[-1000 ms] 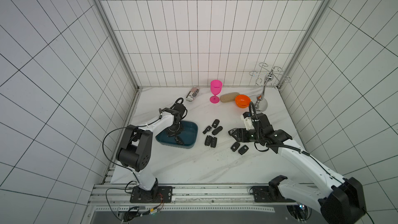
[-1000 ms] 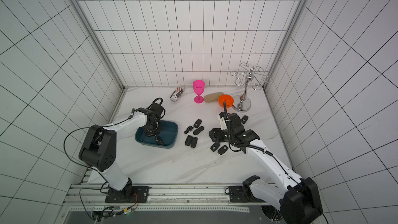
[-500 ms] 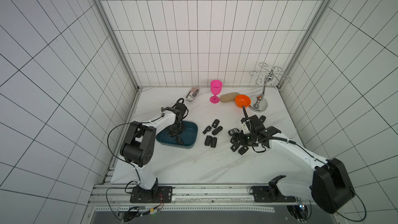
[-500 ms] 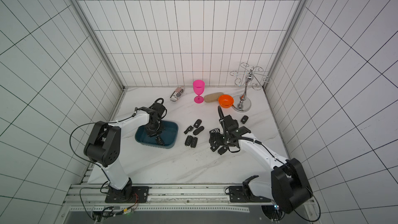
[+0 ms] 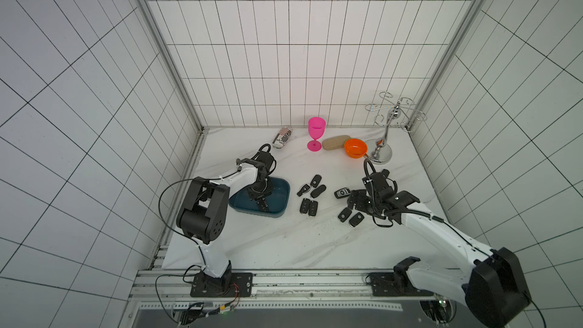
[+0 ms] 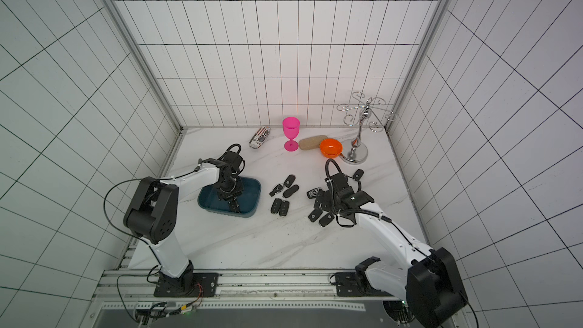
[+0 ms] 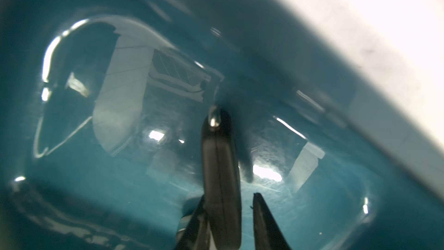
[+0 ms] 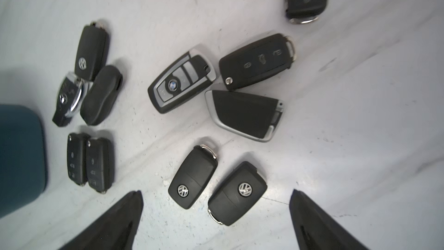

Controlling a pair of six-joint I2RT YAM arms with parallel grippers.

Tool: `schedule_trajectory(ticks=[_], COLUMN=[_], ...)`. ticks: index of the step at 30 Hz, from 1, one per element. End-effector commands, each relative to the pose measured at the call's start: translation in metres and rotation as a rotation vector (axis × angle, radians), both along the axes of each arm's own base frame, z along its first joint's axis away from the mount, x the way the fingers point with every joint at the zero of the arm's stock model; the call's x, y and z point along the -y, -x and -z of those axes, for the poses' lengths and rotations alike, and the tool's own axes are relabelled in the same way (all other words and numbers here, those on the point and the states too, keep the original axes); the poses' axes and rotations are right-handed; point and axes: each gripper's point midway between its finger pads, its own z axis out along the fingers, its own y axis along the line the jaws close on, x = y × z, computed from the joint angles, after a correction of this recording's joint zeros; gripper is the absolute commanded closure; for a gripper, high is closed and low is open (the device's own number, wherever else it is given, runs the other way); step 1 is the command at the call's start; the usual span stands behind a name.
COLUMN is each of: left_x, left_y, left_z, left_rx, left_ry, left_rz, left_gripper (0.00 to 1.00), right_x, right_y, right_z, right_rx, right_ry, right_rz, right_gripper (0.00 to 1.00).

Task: Place the car key into the storage box
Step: Place the car key in the storage box.

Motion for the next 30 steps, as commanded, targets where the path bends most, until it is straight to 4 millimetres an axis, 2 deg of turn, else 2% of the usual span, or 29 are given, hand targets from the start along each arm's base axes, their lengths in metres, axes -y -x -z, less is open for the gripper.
schedule_trajectory(ticks=[1, 3, 5, 9, 12, 16, 17, 18, 26, 28, 30], left_x=[0.004, 0.005, 0.006, 0.008, 0.007, 0.006, 0.005, 0.005, 0.01, 0.012, 0.014], left_y=[-0.003, -0.002, -0.001, -0.002, -0.002, -0.003, -0.002, -0.002, 0.0, 0.0, -0.001], left_z=[0.001, 0.001, 0.001, -0.003, -0.01, -0.018, -0.02, -0.022, -0.032, -0.037, -0.045], left_rx=[0.013, 0.012, 0.008, 0.017, 0.035, 0.056, 0.053, 0.056, 0.063, 0.072, 0.093], left_ry=[0.03, 0.035, 0.041, 0.052, 0.05, 0.044, 0.041, 0.045, 0.078, 0.089, 0.105], left_rz=[0.012, 0.017, 0.02, 0.035, 0.048, 0.063, 0.061, 0.063, 0.072, 0.076, 0.083], left_gripper=[0.7, 0.62, 0.61, 0.54, 0.38, 0.36, 0.3, 0.29, 0.28, 0.19, 0.19], right_x=[0.036, 0.048, 0.05, 0.042, 0.036, 0.03, 0.029, 0.027, 0.012, 0.011, 0.009], right_y=[0.011, 0.019, 0.022, 0.023, 0.019, 0.015, 0.016, 0.016, 0.007, 0.005, 0.005], right_z=[-0.001, -0.005, -0.007, -0.006, -0.003, 0.0, 0.003, 0.006, 0.027, 0.031, 0.035], right_rx=[-0.005, -0.019, -0.024, -0.04, -0.048, -0.078, -0.092, -0.109, -0.15, -0.157, -0.169], right_ry=[0.061, 0.078, 0.056, -0.033, -0.065, -0.071, -0.07, -0.074, -0.11, -0.107, -0.108], right_rz=[0.268, 0.364, 0.41, 0.476, 0.491, 0.501, 0.498, 0.506, 0.498, 0.497, 0.498], right_gripper=[0.02, 0.02, 0.01, 0.02, 0.03, 0.04, 0.05, 0.06, 0.12, 0.15, 0.16])
